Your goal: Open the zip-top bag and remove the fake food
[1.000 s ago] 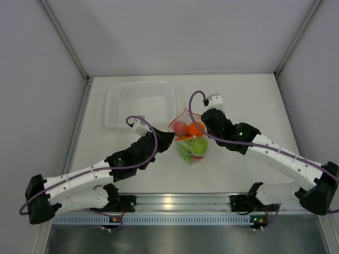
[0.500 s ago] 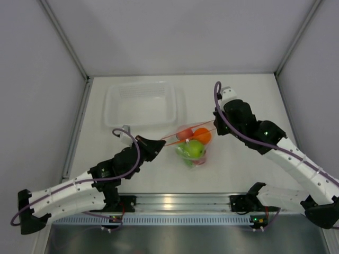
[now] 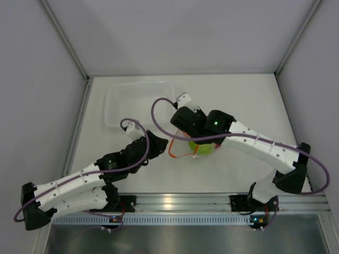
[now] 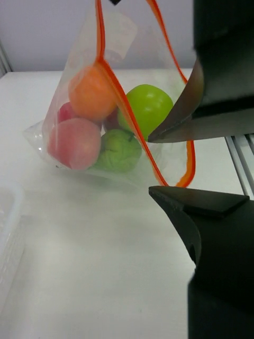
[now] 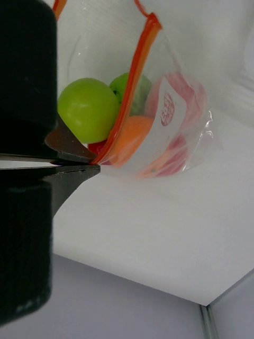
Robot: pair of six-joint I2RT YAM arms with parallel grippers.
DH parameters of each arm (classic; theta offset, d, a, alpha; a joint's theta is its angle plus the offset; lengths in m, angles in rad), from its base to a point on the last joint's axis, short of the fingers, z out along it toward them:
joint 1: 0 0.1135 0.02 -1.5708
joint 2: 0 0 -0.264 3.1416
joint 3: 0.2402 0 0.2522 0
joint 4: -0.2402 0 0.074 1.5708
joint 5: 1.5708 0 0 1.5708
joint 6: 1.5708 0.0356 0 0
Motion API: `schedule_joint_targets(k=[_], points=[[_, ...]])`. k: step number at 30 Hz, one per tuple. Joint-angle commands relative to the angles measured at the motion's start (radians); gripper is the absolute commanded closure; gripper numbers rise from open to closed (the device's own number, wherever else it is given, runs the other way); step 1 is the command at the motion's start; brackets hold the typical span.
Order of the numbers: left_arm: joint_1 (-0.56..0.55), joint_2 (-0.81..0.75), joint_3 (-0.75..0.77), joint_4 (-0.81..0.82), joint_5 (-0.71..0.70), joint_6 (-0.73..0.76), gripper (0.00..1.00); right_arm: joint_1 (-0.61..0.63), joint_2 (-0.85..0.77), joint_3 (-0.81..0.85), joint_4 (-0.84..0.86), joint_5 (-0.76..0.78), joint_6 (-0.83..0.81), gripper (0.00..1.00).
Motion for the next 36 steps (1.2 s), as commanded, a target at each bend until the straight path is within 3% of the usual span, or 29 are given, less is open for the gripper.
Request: schedule_joint_targets(k=[1, 3, 5, 9, 15, 22, 28, 36], points=[[0.005, -0.026, -0.003, -0.018, 0.04, 0.09, 0.51, 0.061, 0.067, 0.025, -0.09, 0.072, 0.004, 1.0], [0.005, -0.024, 0.013, -0.021, 0.106, 0.159, 0.43, 0.067, 0.076, 0.009, -0.047, 0.046, 0.013, 1.0], [0.005, -0.03, 0.033, -0.016, 0.148, 0.173, 0.43, 0.069, 0.07, -0.012, 0.013, 0.018, 0.028, 1.0], [-0.005, -0.035, 0.09, 0.005, 0.211, 0.175, 0.58, 0.069, 0.036, -0.035, 0.097, 0.018, 0.091, 1.0], [-0.055, 0.051, 0.165, 0.168, 0.304, 0.193, 0.58, 0.053, 0.002, -0.086, 0.162, 0.017, 0.157, 1.0], [-0.091, 0.256, 0.222, 0.215, 0.2, 0.195, 0.58, 0.001, -0.079, -0.185, 0.203, 0.011, 0.179, 1.0], [-0.094, 0.447, 0.32, 0.235, 0.191, 0.21, 0.57, -0.08, -0.208, -0.302, 0.272, -0.003, 0.177, 1.0], [-0.106, 0.638, 0.435, 0.3, 0.205, 0.245, 0.57, -0.257, -0.367, -0.472, 0.401, -0.259, 0.168, 1.0]])
